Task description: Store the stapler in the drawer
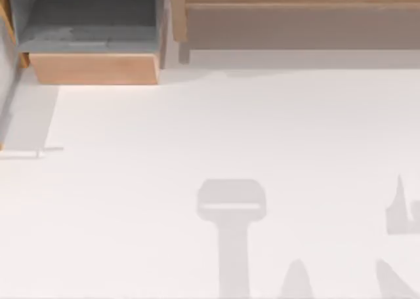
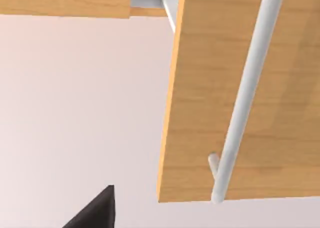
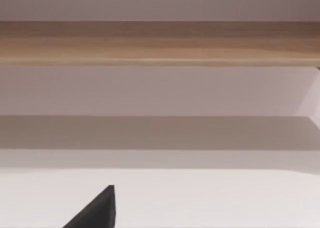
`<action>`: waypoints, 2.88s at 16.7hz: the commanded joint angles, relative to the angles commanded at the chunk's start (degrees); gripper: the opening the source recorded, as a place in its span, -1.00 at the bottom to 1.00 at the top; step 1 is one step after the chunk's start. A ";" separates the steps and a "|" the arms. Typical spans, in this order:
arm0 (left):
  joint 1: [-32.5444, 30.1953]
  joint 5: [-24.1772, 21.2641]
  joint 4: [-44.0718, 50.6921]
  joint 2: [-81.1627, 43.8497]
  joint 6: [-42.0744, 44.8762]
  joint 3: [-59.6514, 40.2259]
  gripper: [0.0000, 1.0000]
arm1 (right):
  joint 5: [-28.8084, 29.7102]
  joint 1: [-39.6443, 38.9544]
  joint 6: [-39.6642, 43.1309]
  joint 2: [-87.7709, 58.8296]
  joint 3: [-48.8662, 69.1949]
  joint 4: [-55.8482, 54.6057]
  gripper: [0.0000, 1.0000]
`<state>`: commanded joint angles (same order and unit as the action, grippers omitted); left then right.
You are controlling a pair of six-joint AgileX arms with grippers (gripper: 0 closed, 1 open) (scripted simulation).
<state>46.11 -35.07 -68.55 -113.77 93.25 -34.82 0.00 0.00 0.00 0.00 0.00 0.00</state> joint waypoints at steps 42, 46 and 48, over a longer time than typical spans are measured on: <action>-8.36 -5.13 -17.11 -2.10 -2.17 5.27 -1.00 | 0.00 0.00 0.00 0.00 0.00 0.00 1.00; -8.36 -4.93 -16.43 -2.81 -2.34 5.14 -1.00 | 0.00 0.00 0.00 0.00 0.00 0.00 1.00; -9.85 -3.35 -14.94 -3.95 -2.40 2.97 -1.00 | 0.00 0.00 0.00 0.00 0.00 0.00 1.00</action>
<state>36.26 -38.43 -83.49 -117.71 90.85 -31.85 0.00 0.00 0.00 0.00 0.00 0.00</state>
